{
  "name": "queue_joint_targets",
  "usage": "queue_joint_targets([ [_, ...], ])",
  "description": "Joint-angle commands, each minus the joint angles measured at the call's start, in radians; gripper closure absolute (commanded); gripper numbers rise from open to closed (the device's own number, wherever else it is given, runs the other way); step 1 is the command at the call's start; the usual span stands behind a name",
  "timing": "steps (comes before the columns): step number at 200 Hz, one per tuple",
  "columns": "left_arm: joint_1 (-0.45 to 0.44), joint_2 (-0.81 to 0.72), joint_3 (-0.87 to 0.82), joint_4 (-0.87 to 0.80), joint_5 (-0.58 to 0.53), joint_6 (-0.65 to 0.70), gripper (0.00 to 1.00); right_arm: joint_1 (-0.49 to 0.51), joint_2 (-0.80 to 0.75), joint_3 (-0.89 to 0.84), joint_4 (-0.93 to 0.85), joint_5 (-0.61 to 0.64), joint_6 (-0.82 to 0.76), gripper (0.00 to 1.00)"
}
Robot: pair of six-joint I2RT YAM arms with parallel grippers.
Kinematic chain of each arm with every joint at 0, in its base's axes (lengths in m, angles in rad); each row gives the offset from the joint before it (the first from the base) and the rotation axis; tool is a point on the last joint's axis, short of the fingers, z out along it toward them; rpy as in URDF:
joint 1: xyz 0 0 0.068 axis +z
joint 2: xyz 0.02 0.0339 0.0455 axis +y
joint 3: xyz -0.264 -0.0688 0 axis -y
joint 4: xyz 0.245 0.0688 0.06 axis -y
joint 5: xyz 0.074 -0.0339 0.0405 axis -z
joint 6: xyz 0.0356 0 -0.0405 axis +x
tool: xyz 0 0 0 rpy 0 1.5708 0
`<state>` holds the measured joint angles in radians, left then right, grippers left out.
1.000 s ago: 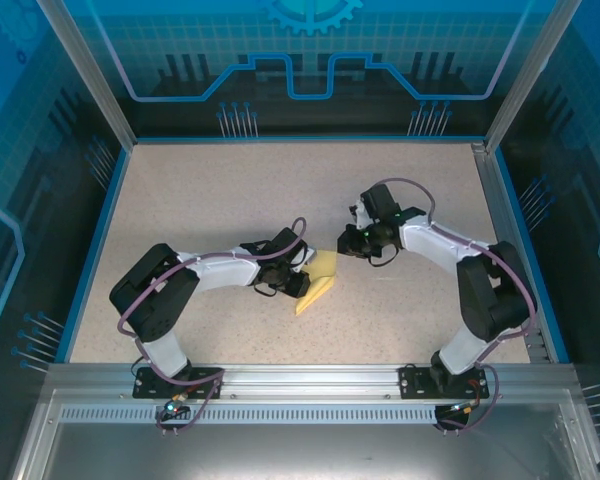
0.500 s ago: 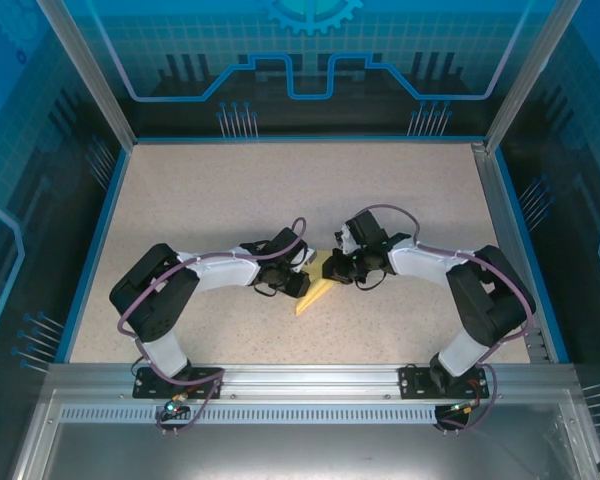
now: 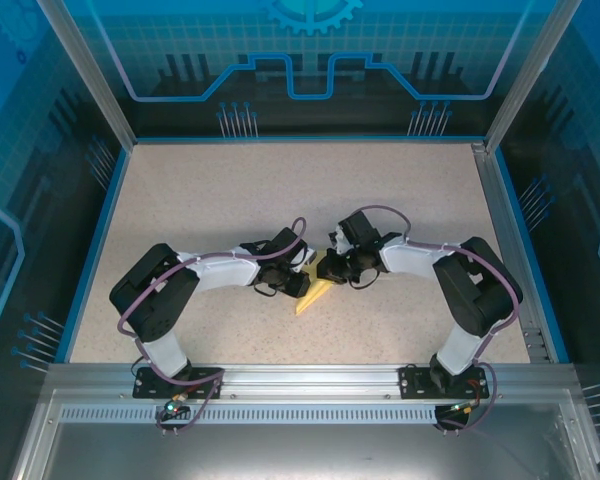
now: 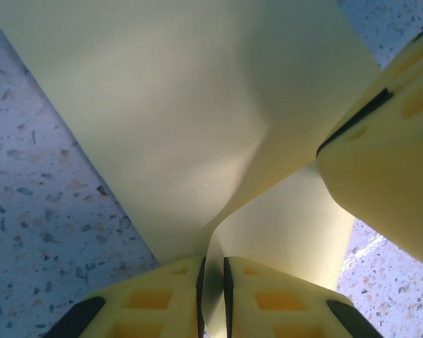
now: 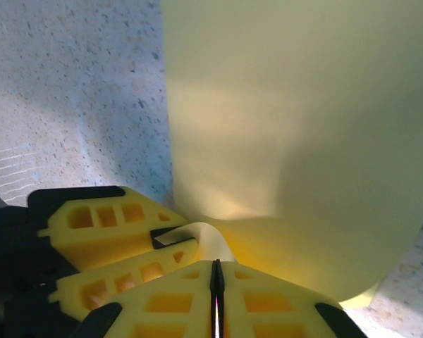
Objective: Fold a paper plane with a square sheet of paper (pick it up from the middle)
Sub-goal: Third fold the triangle at the center of the table.
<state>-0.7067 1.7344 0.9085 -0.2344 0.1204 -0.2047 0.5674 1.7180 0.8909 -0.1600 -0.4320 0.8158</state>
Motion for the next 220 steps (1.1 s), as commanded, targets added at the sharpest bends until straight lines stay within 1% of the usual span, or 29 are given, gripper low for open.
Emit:
queue_joint_targets([
  [1, 0.000, 0.010, 0.003, -0.037, 0.013, 0.025, 0.82, 0.019, -0.007, 0.036, -0.031, -0.027, -0.006, 0.89],
  [17, 0.000, 0.010, 0.003, -0.037, 0.013, 0.025, 0.82, 0.024, -0.007, 0.058, -0.069, -0.002, -0.023, 0.87],
  [33, 0.001, 0.012, 0.004, -0.037, 0.013, 0.023, 0.82, 0.024, 0.022, 0.075, -0.100, 0.013, -0.030, 0.88],
  [45, 0.000, 0.014, 0.009, -0.041, 0.013, 0.025, 0.82, 0.024, 0.039, 0.064, -0.085, 0.010, -0.024, 0.89],
  [87, 0.001, 0.012, 0.008, -0.044, 0.010, 0.027, 0.82, 0.022, 0.049, 0.004, -0.029, 0.024, -0.015, 0.90],
  [130, 0.000, 0.009, 0.006, -0.052, 0.000, 0.029, 0.82, 0.013, 0.065, -0.006, -0.015, 0.037, -0.021, 0.90],
  [135, 0.000, 0.009, 0.005, -0.052, -0.001, 0.030, 0.82, 0.014, 0.067, -0.032, -0.012, 0.039, -0.024, 0.90],
  [187, 0.001, 0.010, 0.009, -0.057, -0.006, 0.031, 0.82, 0.012, 0.068, -0.080, 0.010, 0.058, -0.006, 0.90],
  [220, 0.000, 0.011, 0.006, -0.057, -0.006, 0.032, 0.82, 0.012, 0.055, -0.085, 0.032, 0.027, 0.005, 0.91],
])
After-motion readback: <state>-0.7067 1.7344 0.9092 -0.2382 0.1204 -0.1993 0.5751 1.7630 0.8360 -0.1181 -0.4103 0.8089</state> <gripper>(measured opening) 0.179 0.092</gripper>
